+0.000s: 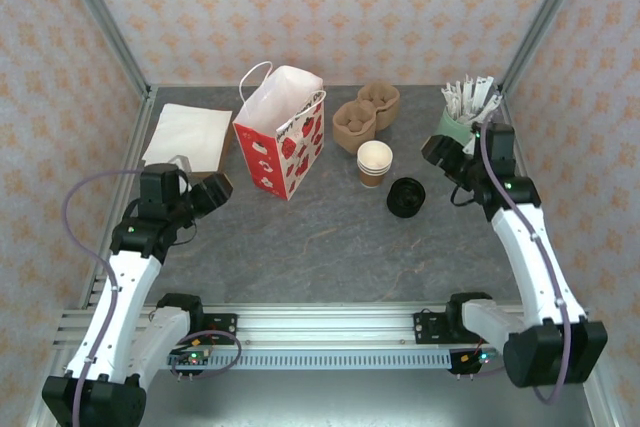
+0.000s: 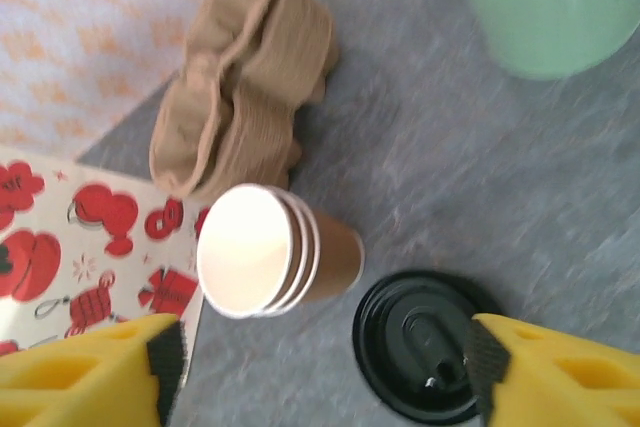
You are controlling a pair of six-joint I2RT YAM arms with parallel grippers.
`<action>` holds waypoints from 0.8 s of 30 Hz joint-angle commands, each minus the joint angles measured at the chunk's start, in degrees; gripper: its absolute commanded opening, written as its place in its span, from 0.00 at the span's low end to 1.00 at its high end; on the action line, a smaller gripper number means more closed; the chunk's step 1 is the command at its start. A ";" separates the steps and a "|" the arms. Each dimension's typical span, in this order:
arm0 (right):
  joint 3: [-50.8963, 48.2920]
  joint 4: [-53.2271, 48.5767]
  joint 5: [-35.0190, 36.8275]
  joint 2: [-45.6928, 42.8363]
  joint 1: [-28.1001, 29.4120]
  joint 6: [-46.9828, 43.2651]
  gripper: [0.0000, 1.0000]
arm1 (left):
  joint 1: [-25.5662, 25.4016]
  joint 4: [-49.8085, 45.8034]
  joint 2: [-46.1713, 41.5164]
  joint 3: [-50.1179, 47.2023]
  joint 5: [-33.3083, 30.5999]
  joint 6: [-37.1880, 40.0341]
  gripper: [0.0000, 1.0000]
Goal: Pack the takeout coffee
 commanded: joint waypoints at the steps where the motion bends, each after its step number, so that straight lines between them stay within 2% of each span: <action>1: 5.31 -7.57 -4.35 6.01 1.85 -2.38 0.65 | -0.98 3.02 -1.20 -3.92 8.97 -6.42 0.71; 8: 16.41 -13.91 -3.99 21.05 3.25 -8.20 0.51 | -4.53 7.08 -2.17 -9.08 7.98 -10.46 0.67; 14: 22.02 -15.59 -4.83 29.74 4.74 -11.50 0.49 | -5.69 8.73 -1.51 -10.40 6.22 -11.40 0.67; 24: 25.56 -15.43 -4.61 36.59 8.17 -12.71 0.46 | -6.35 8.44 0.29 -9.61 4.36 -10.70 0.67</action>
